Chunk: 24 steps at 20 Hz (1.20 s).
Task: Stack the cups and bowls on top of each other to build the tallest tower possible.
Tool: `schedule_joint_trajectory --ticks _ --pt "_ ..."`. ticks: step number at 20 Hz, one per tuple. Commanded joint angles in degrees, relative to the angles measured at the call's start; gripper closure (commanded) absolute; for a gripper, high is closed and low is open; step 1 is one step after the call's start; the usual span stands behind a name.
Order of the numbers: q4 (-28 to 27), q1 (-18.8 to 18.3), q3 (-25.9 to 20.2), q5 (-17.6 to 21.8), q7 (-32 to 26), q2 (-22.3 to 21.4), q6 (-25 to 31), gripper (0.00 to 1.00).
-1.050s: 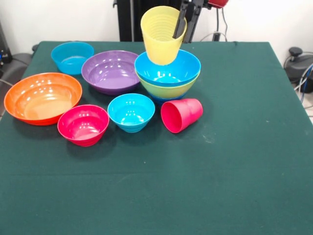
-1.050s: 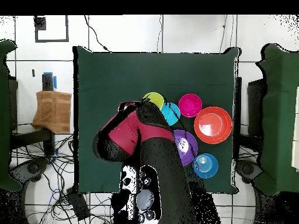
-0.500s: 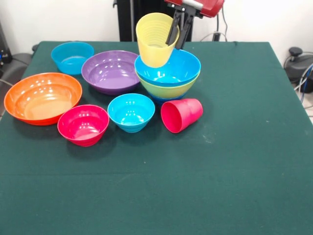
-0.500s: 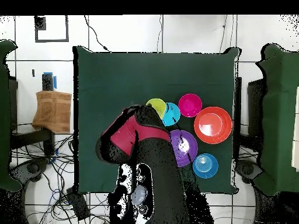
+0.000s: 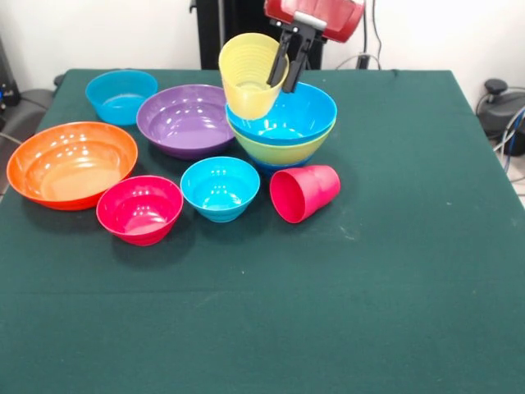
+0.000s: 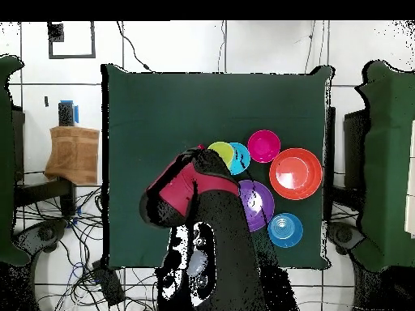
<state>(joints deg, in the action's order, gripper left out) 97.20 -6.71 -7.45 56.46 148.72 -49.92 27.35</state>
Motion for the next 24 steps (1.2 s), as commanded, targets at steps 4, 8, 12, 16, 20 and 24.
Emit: schedule_joint_trajectory --ticks 4,8,12,16,20,24 --pt "-1.3 1.5 -0.6 0.8 0.4 2.6 -3.3 1.0" --pt "-1.6 1.8 -1.1 -0.6 0.1 2.5 -2.4 1.0" --pt "-1.5 1.9 -1.5 -1.8 -0.6 1.9 -1.6 1.0" --pt "-0.9 1.8 -1.9 -3.3 -1.1 1.1 -1.2 1.0" --pt "-1.1 2.5 -1.6 -4.0 -0.6 1.2 -0.9 1.0" --pt "-1.1 3.3 -0.5 -3.3 0.6 2.2 -1.9 1.0"
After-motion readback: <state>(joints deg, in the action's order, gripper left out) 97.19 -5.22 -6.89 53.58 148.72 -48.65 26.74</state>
